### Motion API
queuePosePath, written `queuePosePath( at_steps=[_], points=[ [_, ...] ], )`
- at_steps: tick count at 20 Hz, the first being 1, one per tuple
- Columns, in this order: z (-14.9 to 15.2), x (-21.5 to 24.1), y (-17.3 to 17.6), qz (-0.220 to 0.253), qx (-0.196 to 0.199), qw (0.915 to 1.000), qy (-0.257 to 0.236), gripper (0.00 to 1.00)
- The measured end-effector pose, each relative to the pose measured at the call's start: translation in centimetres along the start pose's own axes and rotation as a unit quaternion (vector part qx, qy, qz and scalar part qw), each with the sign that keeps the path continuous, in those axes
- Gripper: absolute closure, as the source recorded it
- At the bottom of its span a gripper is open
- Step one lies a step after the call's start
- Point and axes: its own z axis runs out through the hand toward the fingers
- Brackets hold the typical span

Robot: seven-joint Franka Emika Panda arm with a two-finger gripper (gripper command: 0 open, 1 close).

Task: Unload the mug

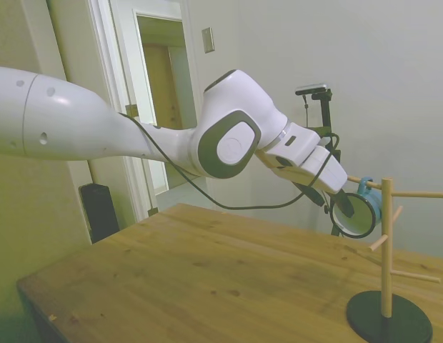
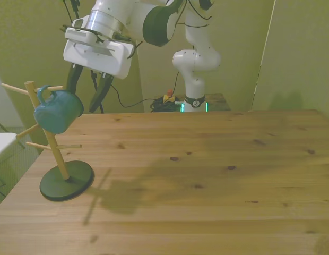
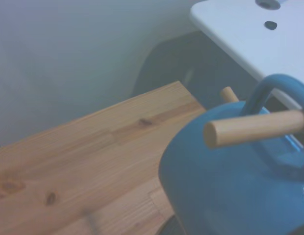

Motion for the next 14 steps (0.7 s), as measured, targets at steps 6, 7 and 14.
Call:
queuePosePath(
  at_steps=[6, 7, 14],
  points=[
    [3.6, 0.1, -0.8, 0.016, 0.016, 0.9997, -0.001, 1.0],
    [3.9, 0.2, -0.8, 0.018, 0.016, 0.9997, -0.002, 1.0],
    [4.1, 0.6, -0.9, 0.013, 0.018, 0.9997, -0.001, 1.0]
  ],
)
